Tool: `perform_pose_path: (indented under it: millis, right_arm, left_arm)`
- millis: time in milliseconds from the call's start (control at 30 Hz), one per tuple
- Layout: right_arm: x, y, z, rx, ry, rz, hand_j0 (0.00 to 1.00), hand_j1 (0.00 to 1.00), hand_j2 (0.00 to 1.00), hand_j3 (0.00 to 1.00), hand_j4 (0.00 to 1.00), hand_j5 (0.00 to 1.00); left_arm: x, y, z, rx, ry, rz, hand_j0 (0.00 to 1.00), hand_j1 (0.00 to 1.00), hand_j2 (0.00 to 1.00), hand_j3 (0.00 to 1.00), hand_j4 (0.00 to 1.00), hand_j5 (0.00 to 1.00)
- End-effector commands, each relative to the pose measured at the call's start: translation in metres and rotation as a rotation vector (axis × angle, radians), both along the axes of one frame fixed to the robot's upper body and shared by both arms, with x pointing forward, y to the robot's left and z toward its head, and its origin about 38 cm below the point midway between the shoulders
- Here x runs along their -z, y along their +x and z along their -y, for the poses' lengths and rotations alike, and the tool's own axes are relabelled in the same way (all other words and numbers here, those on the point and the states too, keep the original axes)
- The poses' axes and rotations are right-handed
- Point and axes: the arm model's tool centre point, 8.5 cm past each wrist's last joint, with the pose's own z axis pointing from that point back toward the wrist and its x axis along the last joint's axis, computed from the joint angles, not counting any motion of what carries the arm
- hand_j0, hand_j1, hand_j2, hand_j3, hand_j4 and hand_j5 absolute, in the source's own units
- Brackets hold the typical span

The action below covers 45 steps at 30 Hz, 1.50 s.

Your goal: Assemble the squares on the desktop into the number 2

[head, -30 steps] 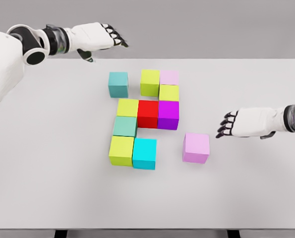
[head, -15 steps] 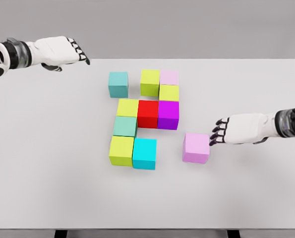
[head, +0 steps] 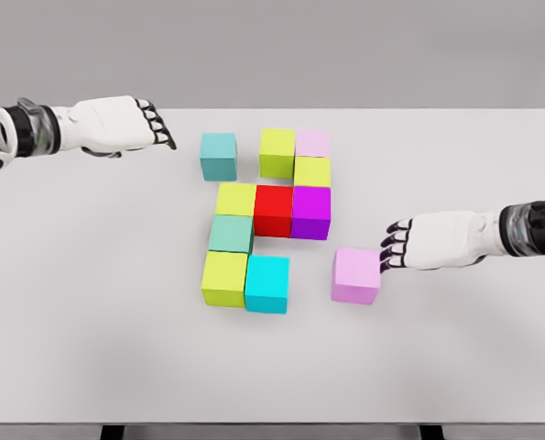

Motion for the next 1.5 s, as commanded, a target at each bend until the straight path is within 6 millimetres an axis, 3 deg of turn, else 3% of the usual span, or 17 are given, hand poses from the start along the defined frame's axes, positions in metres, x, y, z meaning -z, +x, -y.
perform_pose_path:
  millis: [0,200,433,867,1233,1300,1467]
  right_arm:
    - [-0.001,-0.001,-0.002,-0.004,0.006,0.000,1.00,1.00,1.00,1.00,1.00,1.00]
    - [-0.001,-0.003,-0.013,-0.031,0.022,0.000,1.00,1.00,1.00,1.00,1.00,1.00]
    - [-0.002,-0.005,-0.019,-0.048,0.035,-0.003,1.00,1.00,1.00,1.00,1.00,1.00]
    - [0.001,-0.005,-0.037,-0.086,0.055,-0.010,1.00,1.00,1.00,1.00,1.00,1.00]
    - [0.001,-0.006,-0.031,-0.076,0.046,-0.013,1.00,1.00,1.00,1.00,1.00,1.00]
    - [0.001,-0.006,-0.029,-0.071,0.045,-0.014,1.00,1.00,1.00,1.00,1.00,1.00]
    - [-0.007,-0.011,-0.013,-0.018,0.100,-0.078,1.00,1.00,1.00,1.00,1.00,1.00]
  left_arm:
    - [-0.001,0.000,0.002,0.004,-0.007,0.001,0.84,0.84,0.84,0.84,0.84,0.84]
    - [0.002,0.001,0.000,-0.005,0.000,-0.003,0.85,0.85,0.85,0.85,0.85,0.85]
    - [0.018,-0.002,0.024,0.046,0.004,-0.034,0.85,0.85,0.85,0.85,0.85,0.85]
    - [0.024,-0.007,0.029,0.067,0.008,-0.050,0.85,0.85,0.85,0.85,0.85,0.85]
    - [0.028,-0.005,0.030,0.064,0.022,-0.056,0.85,0.85,0.85,0.85,0.85,0.85]
    - [0.029,-0.005,0.038,0.077,0.015,-0.057,0.85,0.85,0.85,0.85,0.85,0.85]
    - [0.030,-0.002,0.044,0.080,0.009,-0.061,0.85,0.85,0.85,0.85,0.85,0.85]
